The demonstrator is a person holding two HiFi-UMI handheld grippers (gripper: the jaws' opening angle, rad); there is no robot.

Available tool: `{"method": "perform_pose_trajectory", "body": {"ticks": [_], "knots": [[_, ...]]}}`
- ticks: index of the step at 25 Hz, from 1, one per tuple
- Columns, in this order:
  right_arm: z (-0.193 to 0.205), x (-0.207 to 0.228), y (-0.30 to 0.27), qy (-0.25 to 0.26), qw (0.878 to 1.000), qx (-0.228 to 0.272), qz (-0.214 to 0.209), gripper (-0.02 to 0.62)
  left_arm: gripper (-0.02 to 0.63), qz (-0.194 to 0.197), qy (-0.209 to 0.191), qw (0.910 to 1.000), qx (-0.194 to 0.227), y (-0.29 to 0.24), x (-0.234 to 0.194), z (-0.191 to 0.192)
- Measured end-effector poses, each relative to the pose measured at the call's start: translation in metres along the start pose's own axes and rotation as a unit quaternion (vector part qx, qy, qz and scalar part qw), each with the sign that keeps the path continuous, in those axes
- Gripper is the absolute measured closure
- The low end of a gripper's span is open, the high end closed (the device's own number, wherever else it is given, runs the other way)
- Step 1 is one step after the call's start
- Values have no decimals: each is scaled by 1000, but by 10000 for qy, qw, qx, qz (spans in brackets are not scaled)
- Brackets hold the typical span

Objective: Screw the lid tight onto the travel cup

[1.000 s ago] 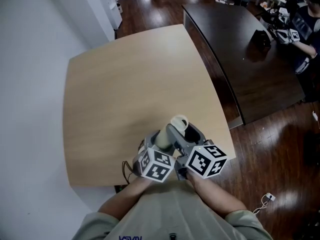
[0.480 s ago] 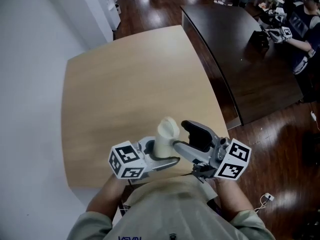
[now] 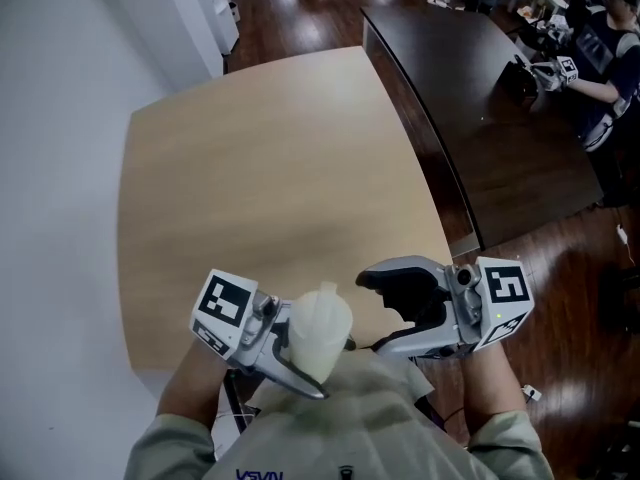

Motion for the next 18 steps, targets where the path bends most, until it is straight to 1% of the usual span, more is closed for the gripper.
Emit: {"method": "perform_pose_trajectory", "body": {"ticks": [3, 6, 9, 12, 18], "knots": [[-2, -4, -9, -22, 9992, -137, -372, 284, 288, 293, 10, 9991, -293, -10, 5, 3], [-4, -9, -20, -32, 9964, -302, -791, 284, 288, 408, 135, 9976, -538, -16, 3, 10], [-3, -14, -26, -2, 9921, -562, -1119, 284, 288, 453, 232, 9970, -580, -21, -1, 10], [-4, -15, -30, 9, 9911, -623, -1180, 284, 288, 457, 253, 9969, -588, -21, -1, 7], [-2, -9, -31, 68, 9938, -556, -958, 287, 288, 432, 311, 9961, -702, -22, -2, 9]]}}
Point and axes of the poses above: the fingertips, and each gripper's own axes: y backward along the fingers, x to its right, z out of its underside, the point moved 5 cm from there along y, backward along the fingers, and after that the axes turned 5 degrees about -z, right-handed, at the moved point
